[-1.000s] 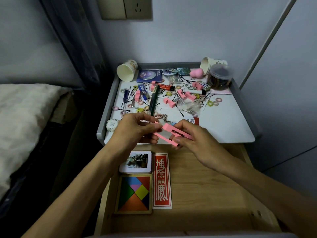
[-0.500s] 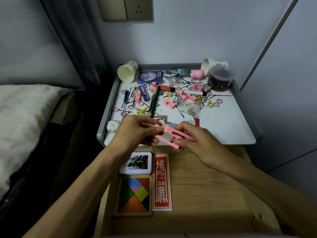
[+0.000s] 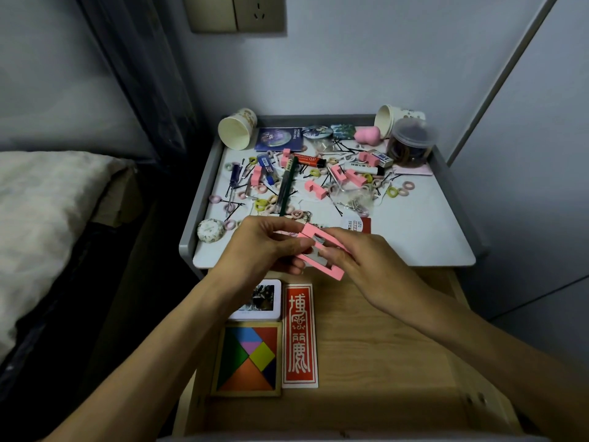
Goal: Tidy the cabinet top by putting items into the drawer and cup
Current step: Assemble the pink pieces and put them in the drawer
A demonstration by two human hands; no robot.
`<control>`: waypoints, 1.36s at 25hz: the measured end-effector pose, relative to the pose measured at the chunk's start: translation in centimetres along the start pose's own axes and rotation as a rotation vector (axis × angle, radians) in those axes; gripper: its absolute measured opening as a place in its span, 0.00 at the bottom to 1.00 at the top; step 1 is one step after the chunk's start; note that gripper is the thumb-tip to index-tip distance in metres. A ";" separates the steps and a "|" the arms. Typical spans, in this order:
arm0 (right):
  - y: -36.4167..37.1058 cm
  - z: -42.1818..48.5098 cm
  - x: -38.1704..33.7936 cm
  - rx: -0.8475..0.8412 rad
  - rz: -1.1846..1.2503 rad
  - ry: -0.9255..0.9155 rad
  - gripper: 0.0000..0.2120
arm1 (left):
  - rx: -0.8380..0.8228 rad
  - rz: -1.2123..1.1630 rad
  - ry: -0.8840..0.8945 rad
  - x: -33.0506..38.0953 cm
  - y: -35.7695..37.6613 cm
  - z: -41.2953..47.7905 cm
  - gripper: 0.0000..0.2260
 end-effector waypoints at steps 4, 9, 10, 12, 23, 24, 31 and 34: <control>0.2 -0.3 -0.6 -0.038 -0.053 -0.001 0.19 | -0.004 -0.014 -0.022 -0.3 -0.1 0.0 0.07; 0.1 -0.5 -1.1 0.014 -0.086 -0.029 0.07 | 0.008 -0.028 -0.035 -0.3 -0.1 0.0 0.06; 0.2 -0.4 -1.0 0.038 -0.100 -0.036 0.07 | 0.010 -0.036 -0.038 -0.4 -0.1 0.0 0.06; -0.2 -0.4 -0.8 0.133 -0.139 -0.073 0.06 | 0.017 -0.073 -0.044 -0.5 -0.1 0.0 0.05; -0.8 -0.5 -0.3 0.176 -0.227 -0.162 0.33 | 0.054 -0.203 -0.076 -0.5 -0.8 -0.1 0.03; -0.9 -0.6 -0.4 0.200 -0.231 -0.164 0.31 | 0.057 -0.203 -0.075 -0.5 -0.8 -0.1 0.03; -1.2 -0.7 -0.6 0.244 -0.236 -0.177 0.27 | 0.062 -0.192 -0.070 -0.6 -0.9 0.0 0.04; -1.2 -0.7 -0.6 0.260 -0.254 -0.182 0.28 | 0.063 -0.189 -0.065 -0.6 -0.9 -0.1 0.05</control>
Point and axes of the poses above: each hand's wrist, its own z-axis towards the middle knuckle, its own y-axis out of the palm, x = y × z, the point moved 7 cm from there along z, towards the middle knuckle, and after that the axes turned 12 degrees about -y, right-handed, at the moved point
